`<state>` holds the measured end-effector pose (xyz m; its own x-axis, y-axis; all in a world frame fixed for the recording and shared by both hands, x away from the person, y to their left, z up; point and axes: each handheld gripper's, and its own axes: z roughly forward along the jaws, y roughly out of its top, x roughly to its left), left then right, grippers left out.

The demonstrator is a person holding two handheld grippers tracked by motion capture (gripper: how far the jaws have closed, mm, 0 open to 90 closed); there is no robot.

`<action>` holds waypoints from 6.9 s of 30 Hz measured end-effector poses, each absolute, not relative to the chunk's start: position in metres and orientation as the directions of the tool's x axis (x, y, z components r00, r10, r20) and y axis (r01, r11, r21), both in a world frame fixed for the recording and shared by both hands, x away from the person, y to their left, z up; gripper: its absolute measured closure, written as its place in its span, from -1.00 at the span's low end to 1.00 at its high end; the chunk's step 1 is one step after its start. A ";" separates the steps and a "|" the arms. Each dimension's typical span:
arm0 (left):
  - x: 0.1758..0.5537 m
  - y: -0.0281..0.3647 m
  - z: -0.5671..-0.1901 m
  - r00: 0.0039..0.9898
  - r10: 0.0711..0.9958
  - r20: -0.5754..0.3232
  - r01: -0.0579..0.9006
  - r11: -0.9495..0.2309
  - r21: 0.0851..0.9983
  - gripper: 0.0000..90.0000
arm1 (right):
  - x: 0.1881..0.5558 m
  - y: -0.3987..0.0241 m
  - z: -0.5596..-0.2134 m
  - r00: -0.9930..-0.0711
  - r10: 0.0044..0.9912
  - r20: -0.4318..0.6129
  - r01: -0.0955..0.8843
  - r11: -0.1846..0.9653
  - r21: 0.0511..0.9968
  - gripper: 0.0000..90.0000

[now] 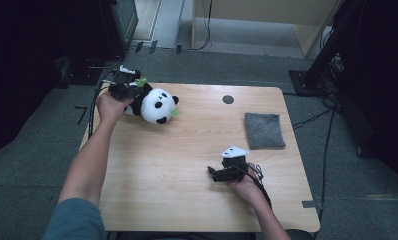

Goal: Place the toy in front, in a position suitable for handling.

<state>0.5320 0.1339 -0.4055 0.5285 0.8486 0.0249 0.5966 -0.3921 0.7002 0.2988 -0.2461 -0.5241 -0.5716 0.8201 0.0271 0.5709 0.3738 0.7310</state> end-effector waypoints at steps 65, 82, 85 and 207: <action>0.315 0.082 -0.413 0.725 0.661 -0.193 0.511 -0.329 0.794 0.10 | 0.326 -0.275 -0.468 -0.561 0.821 0.104 0.552 0.279 0.786 0.18; 0.305 0.098 -0.451 0.669 0.718 -0.191 0.560 -0.319 0.765 0.46 | 0.340 -0.256 -0.476 -0.604 0.785 0.139 0.563 0.296 0.772 0.39; 0.307 0.097 -0.453 0.670 0.727 -0.148 0.535 -0.336 0.775 0.45 | 0.339 -0.254 -0.476 -0.622 0.767 0.156 0.565 0.302 0.768 0.46; 0.354 0.124 -0.454 0.653 0.714 -0.252 0.564 -0.237 0.791 -0.27 | 0.301 -0.306 -0.472 -0.540 0.826 0.160 0.579 0.227 0.783 -0.05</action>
